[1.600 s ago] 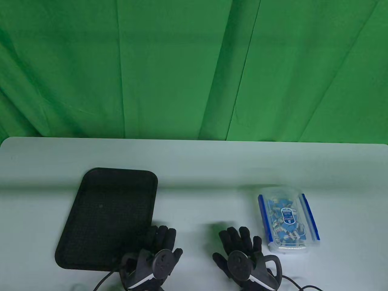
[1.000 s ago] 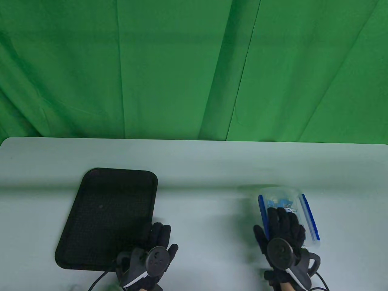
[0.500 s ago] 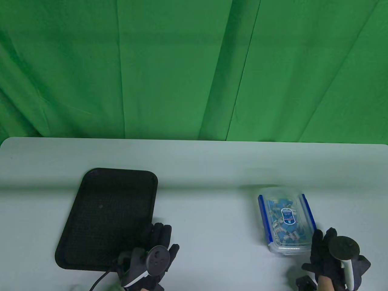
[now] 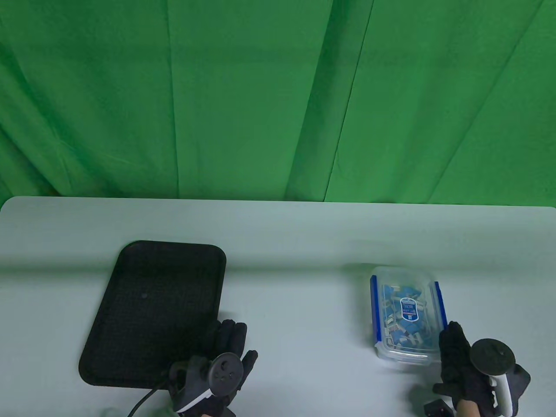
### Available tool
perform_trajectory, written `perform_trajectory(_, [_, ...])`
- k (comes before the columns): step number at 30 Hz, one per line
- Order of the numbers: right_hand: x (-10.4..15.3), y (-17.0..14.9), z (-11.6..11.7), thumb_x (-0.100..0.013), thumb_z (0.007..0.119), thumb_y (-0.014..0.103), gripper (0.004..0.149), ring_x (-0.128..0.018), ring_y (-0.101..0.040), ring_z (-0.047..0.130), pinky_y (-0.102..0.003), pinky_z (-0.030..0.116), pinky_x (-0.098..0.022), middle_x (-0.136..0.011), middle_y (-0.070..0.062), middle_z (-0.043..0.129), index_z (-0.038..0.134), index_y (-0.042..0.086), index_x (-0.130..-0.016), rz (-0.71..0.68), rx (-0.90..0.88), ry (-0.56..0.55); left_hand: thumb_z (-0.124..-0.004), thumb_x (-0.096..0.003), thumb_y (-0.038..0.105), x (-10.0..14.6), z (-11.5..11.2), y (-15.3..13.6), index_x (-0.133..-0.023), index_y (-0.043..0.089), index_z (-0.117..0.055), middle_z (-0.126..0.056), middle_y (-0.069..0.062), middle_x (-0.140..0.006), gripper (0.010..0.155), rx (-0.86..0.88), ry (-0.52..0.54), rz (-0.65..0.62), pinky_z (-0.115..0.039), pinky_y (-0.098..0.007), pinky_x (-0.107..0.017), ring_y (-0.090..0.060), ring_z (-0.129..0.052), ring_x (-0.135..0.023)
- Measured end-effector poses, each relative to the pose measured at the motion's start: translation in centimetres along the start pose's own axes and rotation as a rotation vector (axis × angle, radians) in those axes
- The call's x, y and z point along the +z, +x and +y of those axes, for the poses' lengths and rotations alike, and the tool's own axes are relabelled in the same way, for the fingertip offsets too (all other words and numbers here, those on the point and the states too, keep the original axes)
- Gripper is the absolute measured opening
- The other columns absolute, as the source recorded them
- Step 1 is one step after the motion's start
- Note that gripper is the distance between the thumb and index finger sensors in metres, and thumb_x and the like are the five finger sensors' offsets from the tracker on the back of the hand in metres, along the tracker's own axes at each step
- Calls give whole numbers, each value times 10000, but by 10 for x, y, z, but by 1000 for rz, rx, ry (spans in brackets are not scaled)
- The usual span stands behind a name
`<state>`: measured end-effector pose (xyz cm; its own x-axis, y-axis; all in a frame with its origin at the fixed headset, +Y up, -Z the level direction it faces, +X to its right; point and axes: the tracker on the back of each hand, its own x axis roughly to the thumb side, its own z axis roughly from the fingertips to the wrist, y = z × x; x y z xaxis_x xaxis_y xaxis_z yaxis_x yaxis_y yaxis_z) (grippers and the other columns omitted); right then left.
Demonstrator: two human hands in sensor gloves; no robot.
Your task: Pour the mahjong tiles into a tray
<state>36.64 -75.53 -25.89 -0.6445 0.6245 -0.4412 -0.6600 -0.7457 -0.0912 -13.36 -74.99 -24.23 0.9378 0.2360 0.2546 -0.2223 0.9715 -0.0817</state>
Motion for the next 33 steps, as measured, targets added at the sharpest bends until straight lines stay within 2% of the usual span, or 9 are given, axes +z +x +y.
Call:
perform_trajectory(6, [2, 6, 3, -665, 554, 525, 684, -1012, -397, 723, -621, 564, -786, -1192, -158, 603, 400, 131, -1202, -34, 38, 33, -548, -647, 498, 2, 1, 0, -1193, 113, -430, -450, -259, -1200, 679, 9, 1, -5, -415, -749, -655, -544, -403, -1083])
perform_trajectory(11, [1, 8, 7, -656, 619, 542, 761, -1018, -397, 716, -626, 560, -787, -1195, -179, 582, 355, 87, -1207, -73, -9, 130, -548, -647, 498, 0, -1, 1, -1193, 113, -431, -448, -259, -1201, 678, 7, -12, -13, -414, -749, -655, -544, -402, -1083])
perform_trajectory(16, [5, 16, 12, -665, 640, 518, 776, -989, -380, 752, -617, 580, -782, -1162, -205, 619, 356, 31, -1199, -104, 11, 134, -547, -647, 498, -2, -4, 2, -1194, 114, -428, -446, -259, -1201, 679, 6, -28, -16, -415, -748, -655, -545, -402, -1083])
perform_trajectory(23, [12, 39, 30, -667, 646, 517, 782, -958, -365, 786, -611, 594, -776, -1132, -213, 655, 369, 9, -1192, -168, 65, 179, -547, -647, 499, 0, -3, 3, -1193, 111, -428, -454, -258, -1199, 680, 34, -18, -25, -436, -736, -660, -545, -412, -1081])
perform_trajectory(29, [21, 68, 54, -666, 659, 522, 800, -922, -340, 812, -608, 604, -772, -1105, -204, 687, 364, -3, -1192, -233, 110, 300, -546, -647, 499, -2, -8, 7, -1189, 104, -439, -482, -262, -1191, 679, 85, -41, -55, -486, -710, -666, -548, -456, -1070])
perform_trajectory(33, [28, 88, 69, -666, 668, 521, 813, -901, -332, 825, -608, 610, -768, -1091, -192, 706, 356, -13, -1194, -261, 152, 375, -543, -647, 496, -4, -10, 9, -1180, 101, -475, -570, -253, -1162, 667, 150, -58, -74, -594, -603, -676, -532, -599, -1023])
